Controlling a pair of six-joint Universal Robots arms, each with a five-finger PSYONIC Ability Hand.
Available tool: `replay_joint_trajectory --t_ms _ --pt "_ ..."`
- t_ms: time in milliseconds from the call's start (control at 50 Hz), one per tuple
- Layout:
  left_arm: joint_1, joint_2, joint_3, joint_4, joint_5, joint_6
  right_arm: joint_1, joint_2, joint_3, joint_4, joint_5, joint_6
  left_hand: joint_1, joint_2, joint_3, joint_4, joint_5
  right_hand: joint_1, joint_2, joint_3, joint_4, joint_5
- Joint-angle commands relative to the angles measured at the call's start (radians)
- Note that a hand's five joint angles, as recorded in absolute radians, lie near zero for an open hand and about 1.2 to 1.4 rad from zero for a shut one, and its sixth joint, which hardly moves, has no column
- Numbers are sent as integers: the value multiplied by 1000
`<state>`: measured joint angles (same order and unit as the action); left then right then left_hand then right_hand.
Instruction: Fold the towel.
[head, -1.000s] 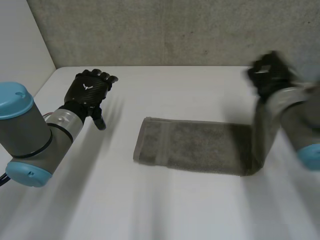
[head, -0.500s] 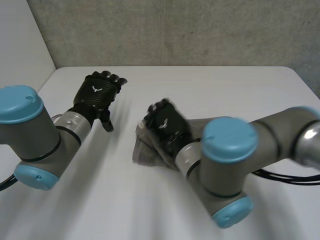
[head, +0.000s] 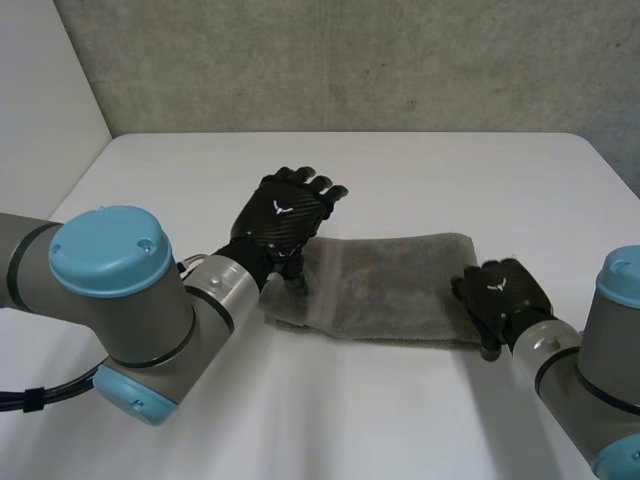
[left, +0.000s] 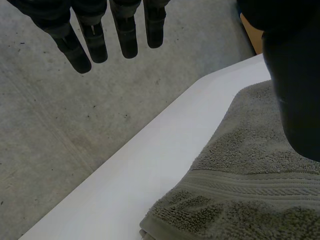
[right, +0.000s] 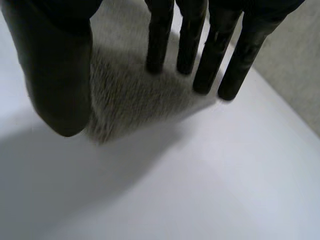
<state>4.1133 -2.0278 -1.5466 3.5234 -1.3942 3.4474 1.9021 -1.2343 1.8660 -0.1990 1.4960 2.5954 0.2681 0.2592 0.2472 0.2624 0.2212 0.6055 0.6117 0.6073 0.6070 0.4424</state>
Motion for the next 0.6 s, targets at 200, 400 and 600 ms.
replay_joint_trajectory --t_ms 200,400,600 --pt "13 14 -9 -3 -32 -4 -24 64 -79 -62 12 -5 -75 -66 -54 -69 -203 791 785 789 789 779" --pt "51 69 -36 -12 -37 -4 -5 16 -163 -71 -19 -11 -78 -69 -57 -72 -206 791 785 789 789 779" --pt "134 161 -44 -9 -57 -16 288 101 -393 -60 -166 18 -72 -63 -51 -66 -200 791 785 789 789 779"
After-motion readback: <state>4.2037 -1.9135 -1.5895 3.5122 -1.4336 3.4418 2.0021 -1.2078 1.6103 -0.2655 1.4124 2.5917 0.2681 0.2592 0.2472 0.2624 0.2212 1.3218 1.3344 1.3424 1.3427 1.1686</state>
